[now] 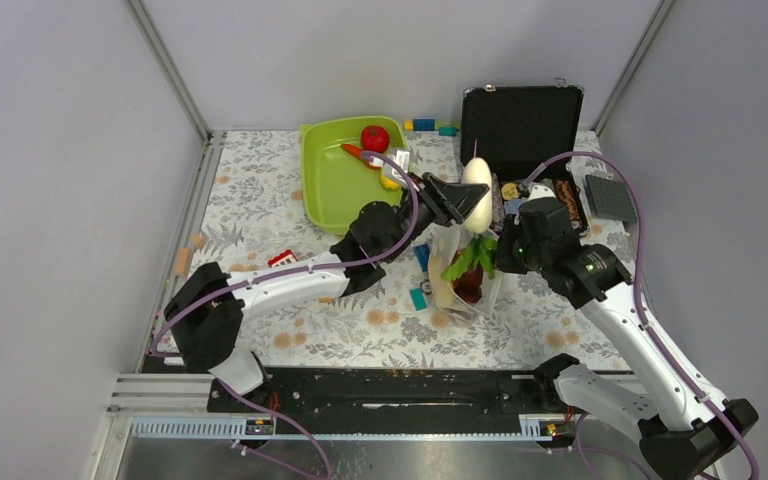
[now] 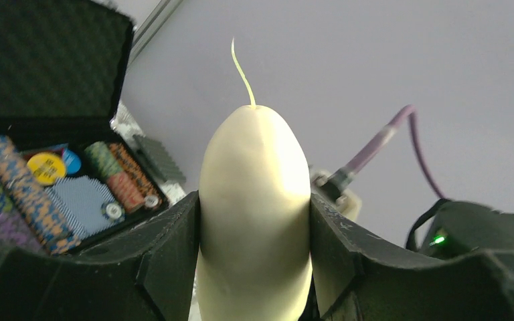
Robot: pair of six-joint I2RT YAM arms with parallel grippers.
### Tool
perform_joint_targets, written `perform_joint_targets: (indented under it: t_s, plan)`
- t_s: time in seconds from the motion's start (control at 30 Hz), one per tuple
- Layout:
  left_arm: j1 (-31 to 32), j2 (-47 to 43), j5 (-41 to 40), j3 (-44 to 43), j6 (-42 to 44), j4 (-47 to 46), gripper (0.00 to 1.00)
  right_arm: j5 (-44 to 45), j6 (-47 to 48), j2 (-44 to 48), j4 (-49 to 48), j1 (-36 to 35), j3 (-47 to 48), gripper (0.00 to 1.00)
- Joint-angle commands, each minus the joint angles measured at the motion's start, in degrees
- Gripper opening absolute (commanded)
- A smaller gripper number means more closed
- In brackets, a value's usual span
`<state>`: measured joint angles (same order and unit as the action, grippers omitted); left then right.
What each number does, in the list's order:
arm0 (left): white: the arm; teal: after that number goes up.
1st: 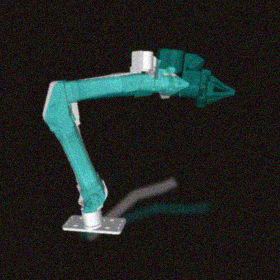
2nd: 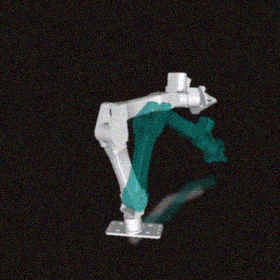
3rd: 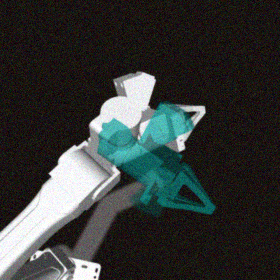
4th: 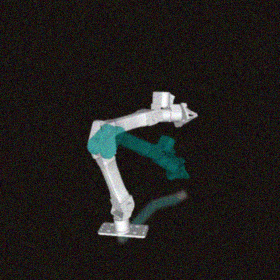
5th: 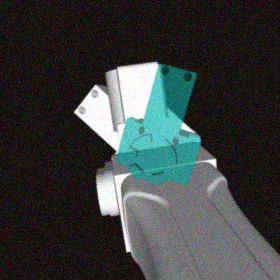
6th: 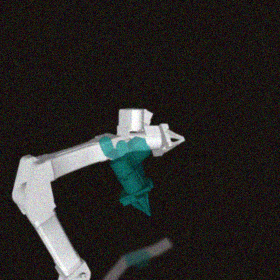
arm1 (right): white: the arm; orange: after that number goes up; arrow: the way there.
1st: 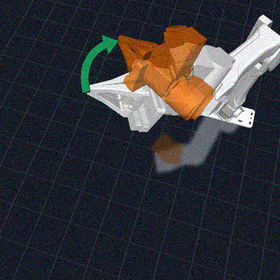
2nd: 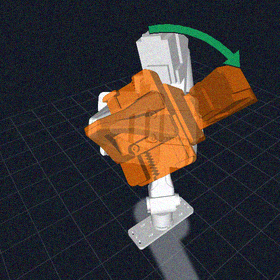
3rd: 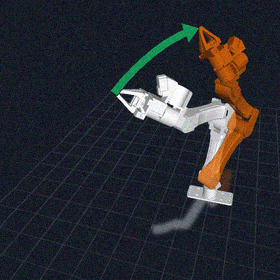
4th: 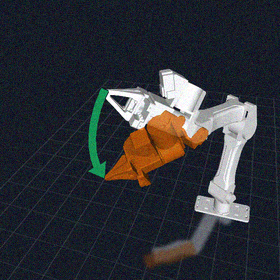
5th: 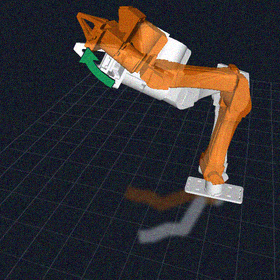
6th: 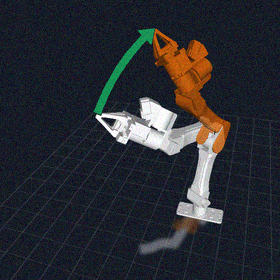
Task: Place the food in the zip-top bag and seal the zipper
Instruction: Place the fake vegetable in the zipper food storage bag.
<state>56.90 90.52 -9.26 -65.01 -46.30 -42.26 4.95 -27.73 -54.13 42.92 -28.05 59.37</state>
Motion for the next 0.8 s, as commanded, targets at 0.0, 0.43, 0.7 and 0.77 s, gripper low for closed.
perform_joint_targets:
  t_s: [0.0,0.43,0.7,0.77]
  plan:
    - [0.15,-0.88,-2.97,5.34,-3.08,-10.80,0.00,0.42,-0.37,1.12,-1.49,0.19,0.22,0.00]
    - [1.59,-3.14,-0.33,14.73,2.92,-13.18,0.00,1.54,-0.85,1.18,-1.24,0.20,0.87,0.00]
    - [4.73,-4.98,4.28,19.55,12.20,-21.55,0.20,1.55,-1.10,1.03,-1.17,0.19,1.25,0.00]
    - [4.89,-5.54,4.11,19.61,13.01,-20.87,0.32,1.65,-1.10,1.04,-1.00,0.21,1.35,0.00]
